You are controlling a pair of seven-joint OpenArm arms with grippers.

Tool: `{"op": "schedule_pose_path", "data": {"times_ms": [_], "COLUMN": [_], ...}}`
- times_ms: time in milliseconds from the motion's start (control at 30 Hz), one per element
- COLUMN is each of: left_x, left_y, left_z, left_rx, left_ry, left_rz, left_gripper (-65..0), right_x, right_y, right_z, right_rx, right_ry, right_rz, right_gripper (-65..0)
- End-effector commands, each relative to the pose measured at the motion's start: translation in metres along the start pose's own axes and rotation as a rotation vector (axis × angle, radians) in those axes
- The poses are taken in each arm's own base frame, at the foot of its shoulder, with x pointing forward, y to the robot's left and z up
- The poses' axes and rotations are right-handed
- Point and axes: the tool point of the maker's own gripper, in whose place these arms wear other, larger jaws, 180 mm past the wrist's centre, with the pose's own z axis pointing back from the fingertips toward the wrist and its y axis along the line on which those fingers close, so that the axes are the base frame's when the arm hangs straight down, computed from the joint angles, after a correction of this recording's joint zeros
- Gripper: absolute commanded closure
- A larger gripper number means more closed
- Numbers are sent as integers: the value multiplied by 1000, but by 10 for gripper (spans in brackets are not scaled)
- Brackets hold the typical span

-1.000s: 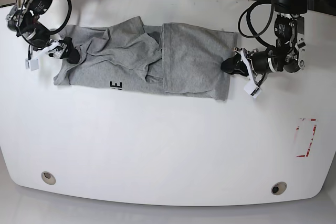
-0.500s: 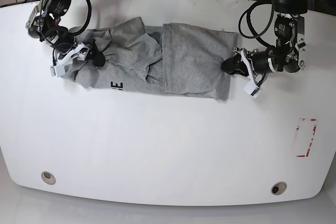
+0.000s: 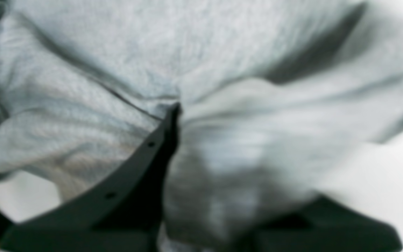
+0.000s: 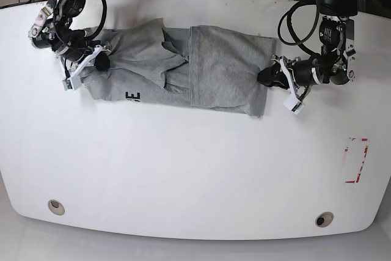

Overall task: Layout the t-shirt on the table in an organized manner, then fold the t-shirt properly
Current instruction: 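Grasp the other end of the shirt with the right gripper, then fold the held end over toward the left gripper with the right gripper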

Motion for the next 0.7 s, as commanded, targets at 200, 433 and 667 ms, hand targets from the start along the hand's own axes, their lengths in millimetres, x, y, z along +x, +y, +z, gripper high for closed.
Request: {"op": "schedule_pose_path", "data": {"times_ms": [200, 433, 667], "left_x": [-23, -6, 12], "left_y": [-8, -37, -62], "left_z": [-26, -54, -77], "left_rx": [54, 15, -7], "left_ry": [165, 165, 136], "left_rz": [37, 55, 95], "left_gripper": [-42, -42, -43], "right_x": [57, 58, 68], "right_y": [45, 74, 97], "right_z": [34, 23, 16], "right_rx": [-122, -65, -9], "right_ry": [-85, -68, -93], "right_rz": [395, 489, 532], "right_gripper": [-46, -46, -46]}}
